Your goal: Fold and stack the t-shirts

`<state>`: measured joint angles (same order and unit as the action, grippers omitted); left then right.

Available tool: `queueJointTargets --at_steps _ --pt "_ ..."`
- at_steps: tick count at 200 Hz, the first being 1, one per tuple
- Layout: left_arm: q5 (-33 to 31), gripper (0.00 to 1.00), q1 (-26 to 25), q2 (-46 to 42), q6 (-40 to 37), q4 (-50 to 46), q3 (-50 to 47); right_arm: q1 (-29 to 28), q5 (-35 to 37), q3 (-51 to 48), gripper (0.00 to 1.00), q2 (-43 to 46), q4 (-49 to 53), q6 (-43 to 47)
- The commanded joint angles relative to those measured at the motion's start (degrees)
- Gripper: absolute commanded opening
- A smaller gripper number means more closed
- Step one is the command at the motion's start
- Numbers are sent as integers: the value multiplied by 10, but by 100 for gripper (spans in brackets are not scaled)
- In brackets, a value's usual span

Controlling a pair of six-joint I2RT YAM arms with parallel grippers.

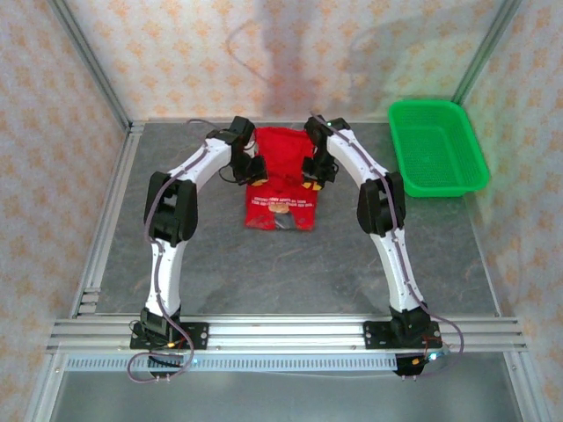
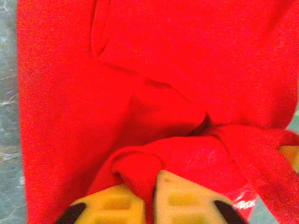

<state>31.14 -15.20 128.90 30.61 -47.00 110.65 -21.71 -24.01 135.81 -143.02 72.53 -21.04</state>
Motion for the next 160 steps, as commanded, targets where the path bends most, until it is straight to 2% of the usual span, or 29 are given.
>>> queueJointTargets --at_steps 1,14,31,51,93,114,133,160 --pt "27 28 19 13 49 5 61 28 9 42 30 4 -39 -26" --pt "38 43 31 0 75 16 88 33 17 44 32 30 -63 -30" --pt "39 53 43 -23 75 0 125 32 27 31 40 79 -64 -18" --pt "24 61 58 -76 57 -21 110 31 27 -89 46 177 -112 -21" --pt "20 67 74 -240 39 18 -95 25 -44 -430 50 384 -285 -81" --pt "31 68 70 -299 23 41 -215 6 -71 -583 56 459 -385 -124" --pt "57 68 69 -336 24 91 -328 -20 -102 -693 58 488 -484 -172" --pt "100 67 64 -356 33 163 -447 -50 -116 -778 58 481 -584 -225"
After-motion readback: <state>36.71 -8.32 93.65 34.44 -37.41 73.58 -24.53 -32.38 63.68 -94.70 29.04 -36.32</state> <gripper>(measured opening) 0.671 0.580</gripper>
